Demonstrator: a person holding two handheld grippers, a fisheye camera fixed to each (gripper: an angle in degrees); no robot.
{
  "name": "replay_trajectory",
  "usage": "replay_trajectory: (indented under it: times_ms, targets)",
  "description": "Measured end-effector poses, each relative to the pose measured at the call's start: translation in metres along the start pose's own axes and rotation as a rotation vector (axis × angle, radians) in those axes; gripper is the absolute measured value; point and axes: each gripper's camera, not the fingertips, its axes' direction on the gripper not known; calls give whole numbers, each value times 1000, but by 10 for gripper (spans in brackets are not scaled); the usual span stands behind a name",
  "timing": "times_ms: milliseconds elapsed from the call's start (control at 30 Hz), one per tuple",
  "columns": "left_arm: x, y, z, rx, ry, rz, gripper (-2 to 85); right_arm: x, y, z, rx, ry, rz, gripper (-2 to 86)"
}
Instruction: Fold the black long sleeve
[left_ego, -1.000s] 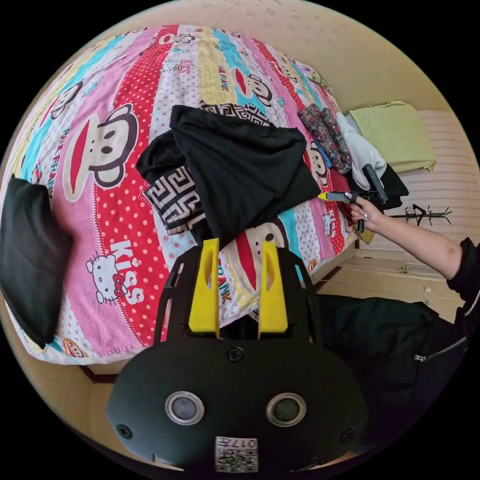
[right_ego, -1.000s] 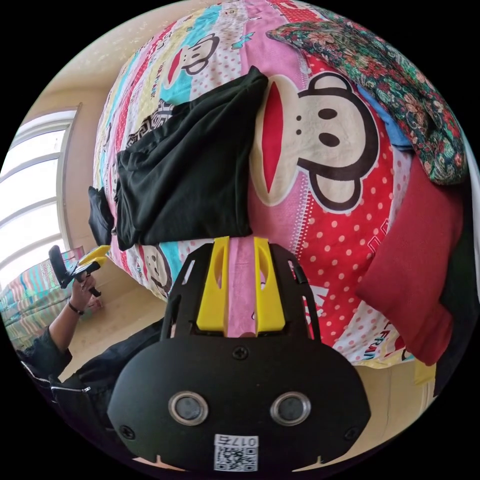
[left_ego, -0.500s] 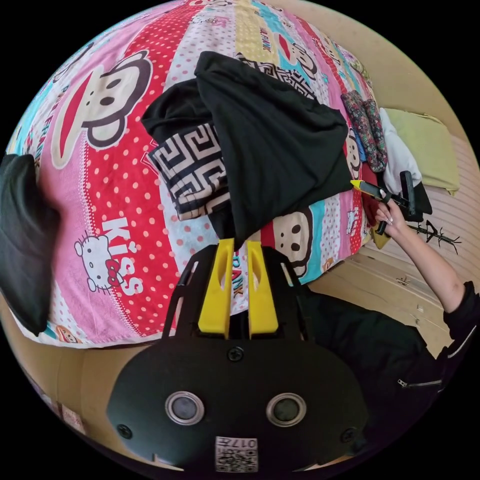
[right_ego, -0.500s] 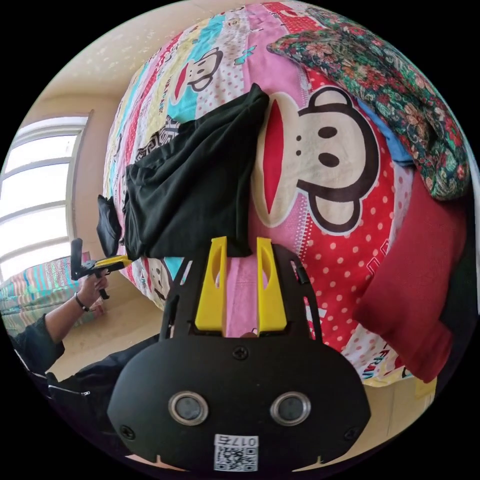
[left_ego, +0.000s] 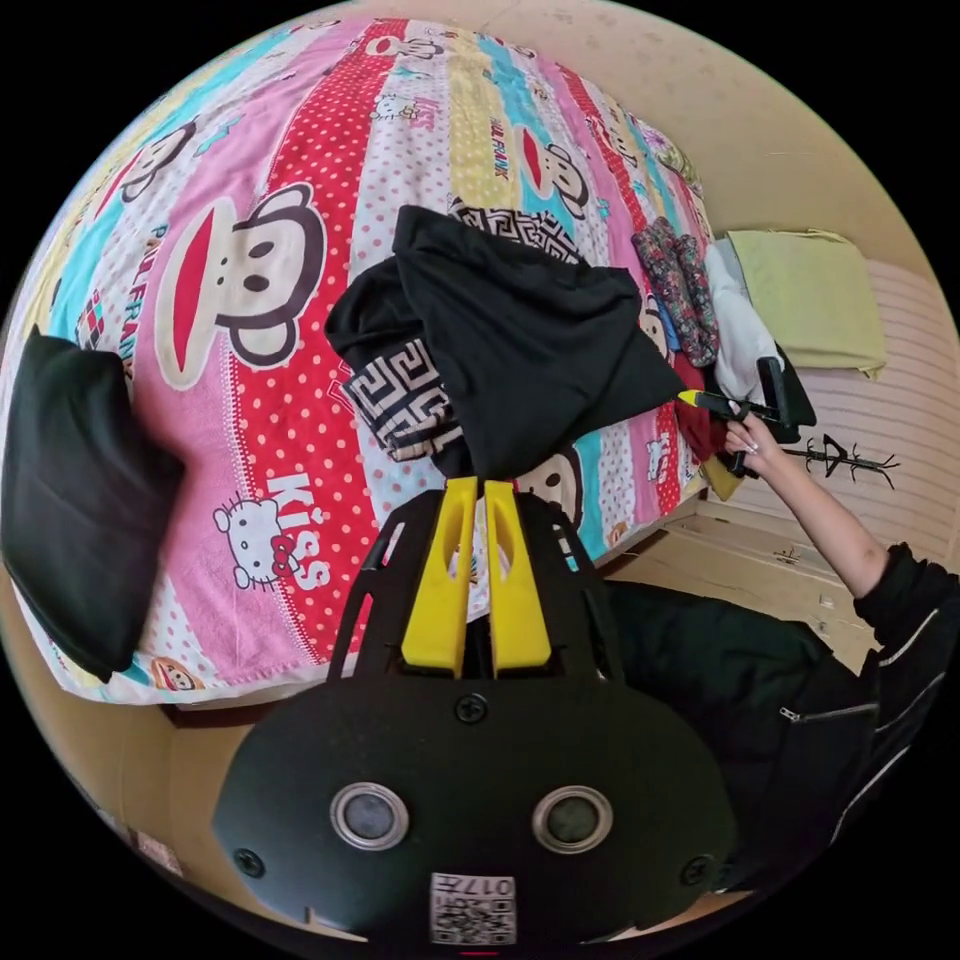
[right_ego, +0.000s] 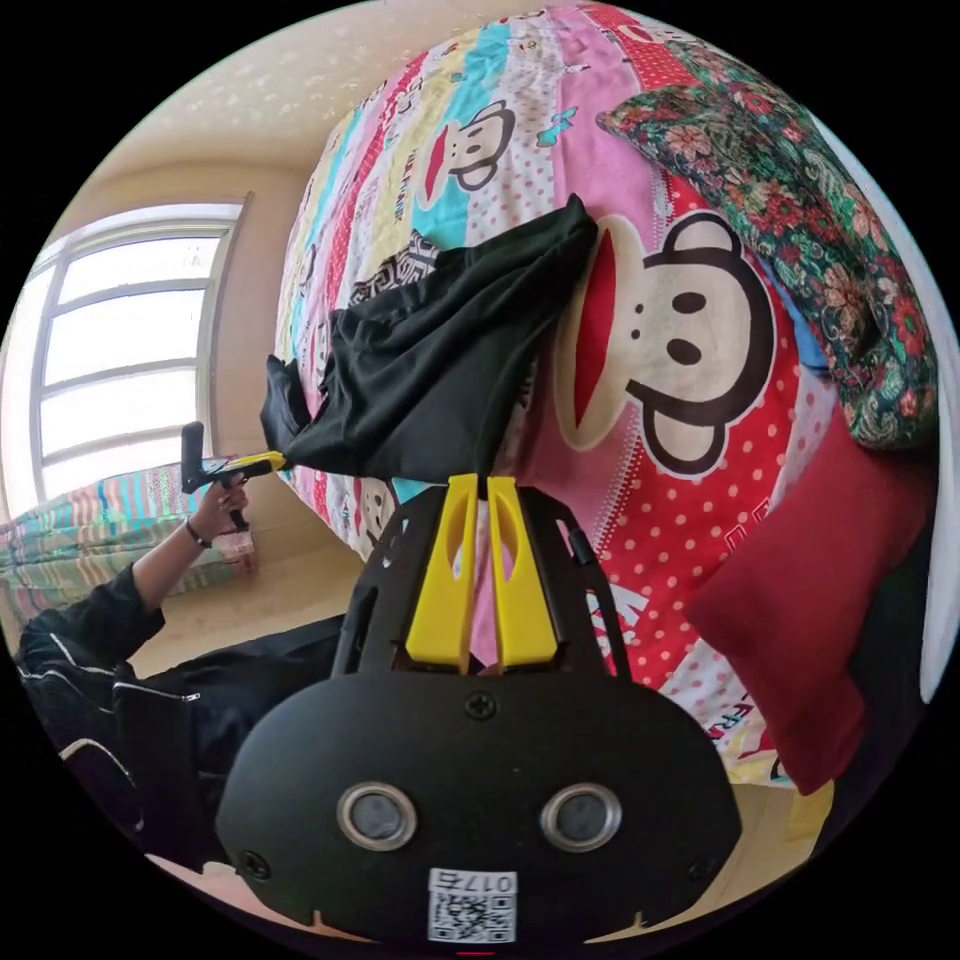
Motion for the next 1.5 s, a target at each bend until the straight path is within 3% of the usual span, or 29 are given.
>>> replay_trajectory:
  times_ms: [233, 400, 533, 633, 767, 1000, 1300, 1500]
  targets:
    - [-29, 38, -23, -9, 175, -105, -3, -14, 40, -6, -206, 93, -10, 23]
    - [-37, 89, 23, -81, 188, -196, 1, 10, 82, 14, -266, 27, 60, 28]
    - [-61, 134, 78, -168, 213, -373, 40, 46, 113, 35, -244, -41, 259, 45]
    - [-77, 157, 85, -86, 308, -464, 50, 48, 122, 27, -177, -48, 258, 60]
    - [-60, 123, 58, 34, 337, -297, 59, 34, 118, 8, -86, 8, 191, 65]
    - [11, 1, 32, 54, 17, 84, 99, 7, 81, 15, -88, 71, 158, 59]
    - [-3, -91, 76, 31, -65, 85, 111, -36, 75, 40, -53, 119, 73, 61]
    - [-3, -85, 92, 57, -49, 62, 9, -49, 47, 37, 61, 336, 82, 77]
